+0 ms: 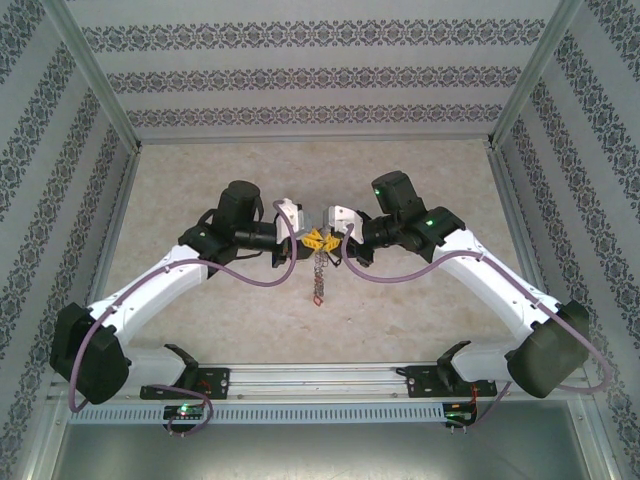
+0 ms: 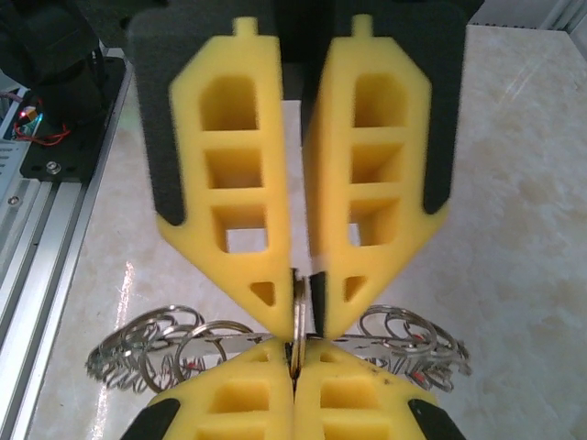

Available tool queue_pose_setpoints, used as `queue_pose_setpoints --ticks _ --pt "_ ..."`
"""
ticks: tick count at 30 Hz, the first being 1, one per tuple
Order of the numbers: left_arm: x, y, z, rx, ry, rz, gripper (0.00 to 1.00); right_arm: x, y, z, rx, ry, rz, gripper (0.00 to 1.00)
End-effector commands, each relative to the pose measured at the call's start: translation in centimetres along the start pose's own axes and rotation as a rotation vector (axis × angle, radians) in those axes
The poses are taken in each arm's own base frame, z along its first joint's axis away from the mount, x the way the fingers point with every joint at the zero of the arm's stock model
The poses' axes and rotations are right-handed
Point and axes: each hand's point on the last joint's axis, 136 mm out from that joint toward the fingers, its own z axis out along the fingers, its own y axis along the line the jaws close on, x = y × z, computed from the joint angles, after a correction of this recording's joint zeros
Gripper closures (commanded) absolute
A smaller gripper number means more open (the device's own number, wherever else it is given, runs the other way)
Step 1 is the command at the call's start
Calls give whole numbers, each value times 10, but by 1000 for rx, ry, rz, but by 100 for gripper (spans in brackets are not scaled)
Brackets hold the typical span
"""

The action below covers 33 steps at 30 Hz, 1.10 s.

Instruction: Put the keys on the keyring

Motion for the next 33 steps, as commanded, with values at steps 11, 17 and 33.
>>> queue_pose_setpoints --ticks 11,17,33 --pt "-24 -10 2 40 -82 42 100 -20 4 -13 15 -79 -54 82" --pt "-55 -15 -6 58 -219 95 100 -17 4 -27 12 -112 -27 84" --pt "-66 -17 -12 31 -314 153 100 -23 7 -32 -11 -161 -33 87"
